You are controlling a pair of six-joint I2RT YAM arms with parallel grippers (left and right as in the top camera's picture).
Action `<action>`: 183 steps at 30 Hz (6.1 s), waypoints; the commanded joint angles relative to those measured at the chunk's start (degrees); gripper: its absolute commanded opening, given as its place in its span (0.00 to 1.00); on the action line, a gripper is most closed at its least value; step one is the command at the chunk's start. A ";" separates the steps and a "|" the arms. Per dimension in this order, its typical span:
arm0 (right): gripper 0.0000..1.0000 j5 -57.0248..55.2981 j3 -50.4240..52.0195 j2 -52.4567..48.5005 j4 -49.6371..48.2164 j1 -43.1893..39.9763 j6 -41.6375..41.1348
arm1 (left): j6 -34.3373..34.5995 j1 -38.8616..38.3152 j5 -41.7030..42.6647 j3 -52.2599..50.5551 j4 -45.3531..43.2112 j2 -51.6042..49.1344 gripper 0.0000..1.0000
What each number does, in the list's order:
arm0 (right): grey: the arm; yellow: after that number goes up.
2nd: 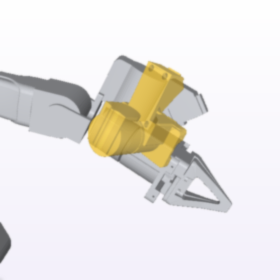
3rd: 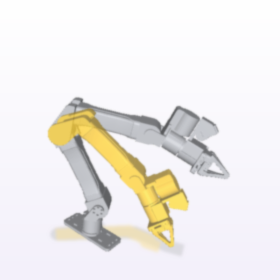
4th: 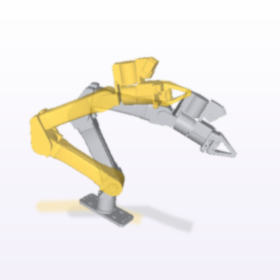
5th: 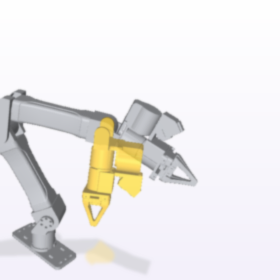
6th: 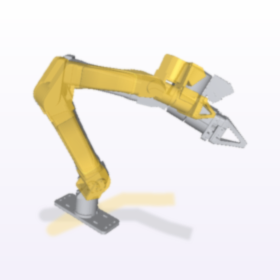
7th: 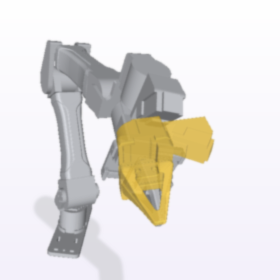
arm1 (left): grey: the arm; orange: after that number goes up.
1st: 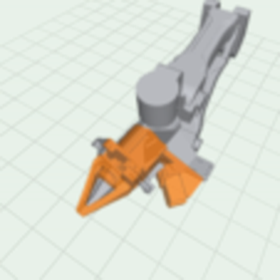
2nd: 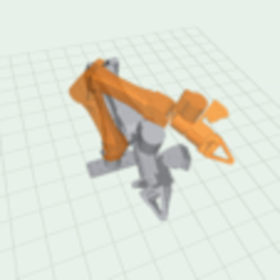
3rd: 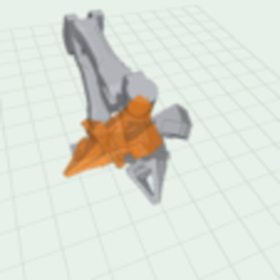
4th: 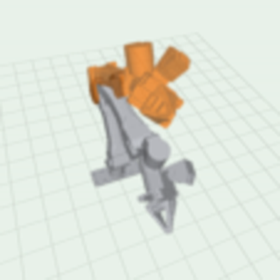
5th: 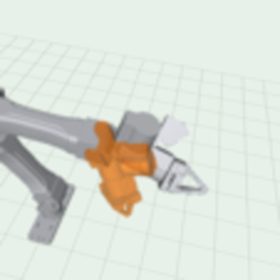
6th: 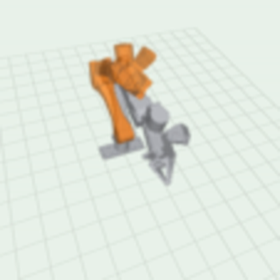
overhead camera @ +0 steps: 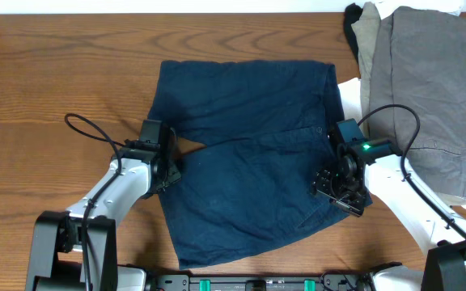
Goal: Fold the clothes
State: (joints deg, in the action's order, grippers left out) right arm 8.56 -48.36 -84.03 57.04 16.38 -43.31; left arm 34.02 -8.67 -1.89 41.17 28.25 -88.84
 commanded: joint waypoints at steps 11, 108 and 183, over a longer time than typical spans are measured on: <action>0.79 0.07 0.15 0.57 -0.72 0.57 2.21 | -1.49 1.55 -0.79 -0.20 -3.91 -10.69 0.55; 0.28 -3.82 8.74 0.33 -12.41 0.52 -2.86 | 5.42 0.87 16.31 -12.17 21.57 11.76 0.06; 0.01 -16.35 -13.44 -2.75 -19.89 -13.86 13.66 | -13.05 -0.33 1.25 13.31 -35.19 0.96 0.06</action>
State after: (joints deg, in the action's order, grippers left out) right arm 0.10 -61.41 -84.71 38.37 4.56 -31.53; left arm 22.17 -9.39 5.43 53.39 -3.68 -85.95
